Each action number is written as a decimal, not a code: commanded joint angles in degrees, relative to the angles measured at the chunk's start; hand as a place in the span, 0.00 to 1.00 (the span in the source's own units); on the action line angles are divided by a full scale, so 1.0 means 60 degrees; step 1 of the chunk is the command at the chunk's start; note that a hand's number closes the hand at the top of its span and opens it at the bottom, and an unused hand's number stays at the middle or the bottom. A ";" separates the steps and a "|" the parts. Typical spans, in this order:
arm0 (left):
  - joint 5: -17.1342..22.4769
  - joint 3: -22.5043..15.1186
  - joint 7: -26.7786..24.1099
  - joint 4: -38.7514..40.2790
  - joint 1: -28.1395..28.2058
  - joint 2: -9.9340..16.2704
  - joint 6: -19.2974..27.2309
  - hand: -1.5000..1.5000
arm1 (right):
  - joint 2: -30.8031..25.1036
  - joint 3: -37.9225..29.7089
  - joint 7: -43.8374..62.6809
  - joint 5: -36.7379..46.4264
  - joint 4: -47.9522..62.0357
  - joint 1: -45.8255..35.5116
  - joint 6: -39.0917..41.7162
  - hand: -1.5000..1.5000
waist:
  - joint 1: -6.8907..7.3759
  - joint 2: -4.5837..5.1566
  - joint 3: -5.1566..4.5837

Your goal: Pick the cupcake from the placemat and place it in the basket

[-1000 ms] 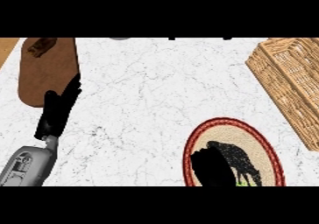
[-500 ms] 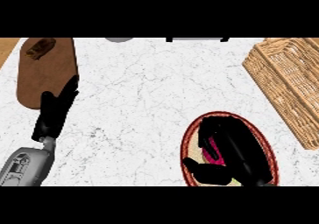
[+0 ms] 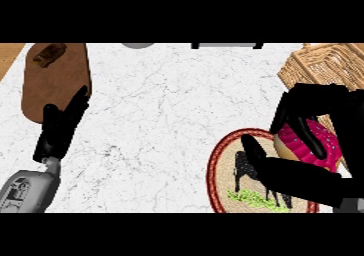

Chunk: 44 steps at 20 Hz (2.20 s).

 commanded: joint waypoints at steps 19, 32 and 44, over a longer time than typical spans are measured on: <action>-0.0533 -0.0061 -0.0133 -0.0233 0.0123 -0.0485 0.0211 0.50 | -0.6120 -0.2997 -0.1431 0.0220 0.5954 -0.3889 0.1820 1.00 | 0.0104 0.0089 0.0013; -0.0478 0.0470 -0.0230 0.0360 -0.0144 -0.0396 -0.0382 0.50 | -0.7624 -0.3329 -0.6469 0.0960 1.0081 -0.2865 -0.0424 1.00 | 0.0104 0.0082 0.0011; -0.0765 0.0632 -0.0288 0.0509 -0.0294 -0.0672 -0.0386 0.50 | -0.7439 -0.3255 -0.8570 0.1302 1.3521 -0.2957 -0.1463 1.00 | 0.0134 0.0096 0.0014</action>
